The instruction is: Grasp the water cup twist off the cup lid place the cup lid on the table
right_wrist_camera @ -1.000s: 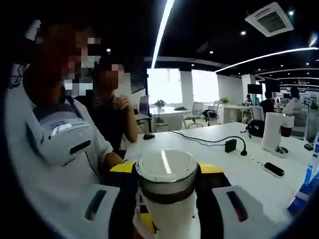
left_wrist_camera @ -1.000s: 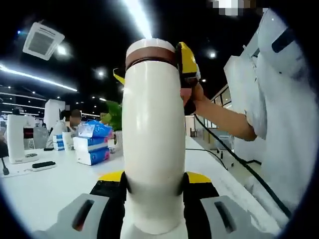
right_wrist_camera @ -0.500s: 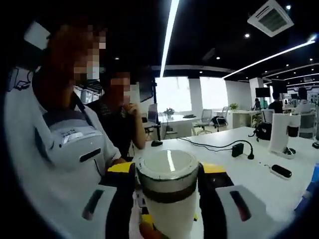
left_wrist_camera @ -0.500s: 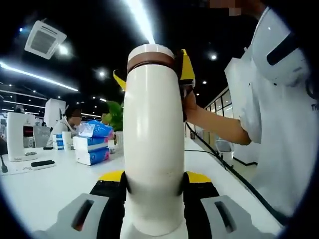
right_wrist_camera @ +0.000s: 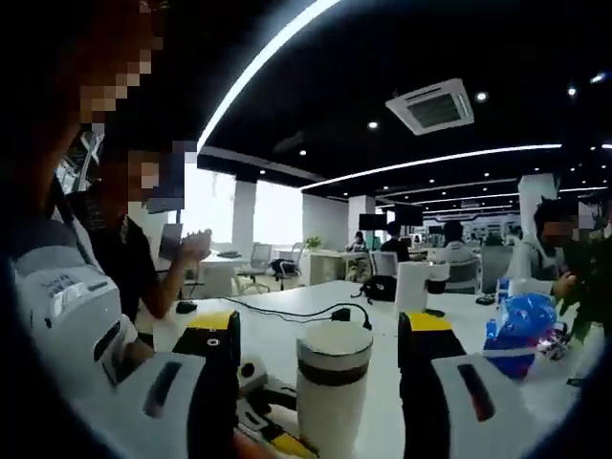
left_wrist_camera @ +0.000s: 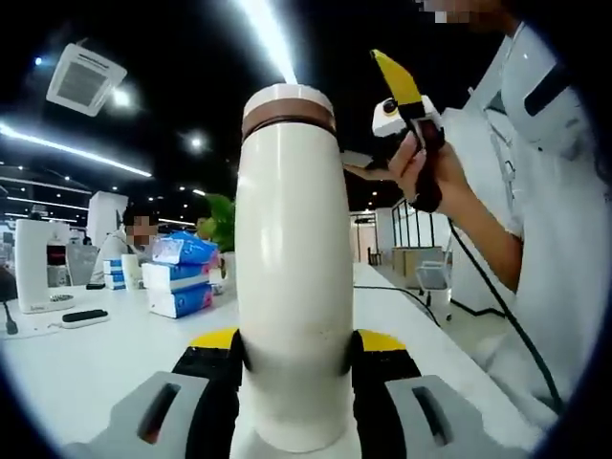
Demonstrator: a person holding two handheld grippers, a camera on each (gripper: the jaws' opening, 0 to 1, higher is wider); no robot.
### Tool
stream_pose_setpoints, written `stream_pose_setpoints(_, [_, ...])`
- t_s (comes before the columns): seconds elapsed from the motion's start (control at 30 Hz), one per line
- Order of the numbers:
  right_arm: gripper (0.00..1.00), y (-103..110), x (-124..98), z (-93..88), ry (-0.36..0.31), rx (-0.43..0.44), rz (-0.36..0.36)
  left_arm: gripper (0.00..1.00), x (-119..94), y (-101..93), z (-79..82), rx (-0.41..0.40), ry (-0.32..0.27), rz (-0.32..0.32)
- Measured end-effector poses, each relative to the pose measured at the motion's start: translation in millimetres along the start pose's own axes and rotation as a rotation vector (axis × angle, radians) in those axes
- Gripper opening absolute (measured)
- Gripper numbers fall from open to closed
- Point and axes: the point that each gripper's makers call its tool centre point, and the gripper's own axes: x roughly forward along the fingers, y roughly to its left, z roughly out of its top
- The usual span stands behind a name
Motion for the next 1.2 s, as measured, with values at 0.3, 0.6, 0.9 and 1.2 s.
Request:
stream_pose_setpoints(0.3, [0.76,21.6,-21.9,-10.9,0.008,-0.015,-0.178,0.46,-0.1,0.0,-0.1,0.0,0.005,0.009])
stream_pose_setpoints(0.6, [0.75,22.0,-12.2,-19.1,0.039,-0.086,-0.233,0.46,-1.3,-0.1,-1.2,0.014,0.01,0.016])
stream_pose_setpoints(0.9, [0.7,2.6,16.5,-28.3,0.046,-0.035,-0.229,0.47,-1.6,0.8,-2.1,0.029,0.018,0.02])
stream_pose_setpoints(1.2, [0.65,-21.5,36.4,-34.5,0.063,0.013,-0.273,0.47,-1.2,0.9,-2.7,0.033,0.018,0.019])
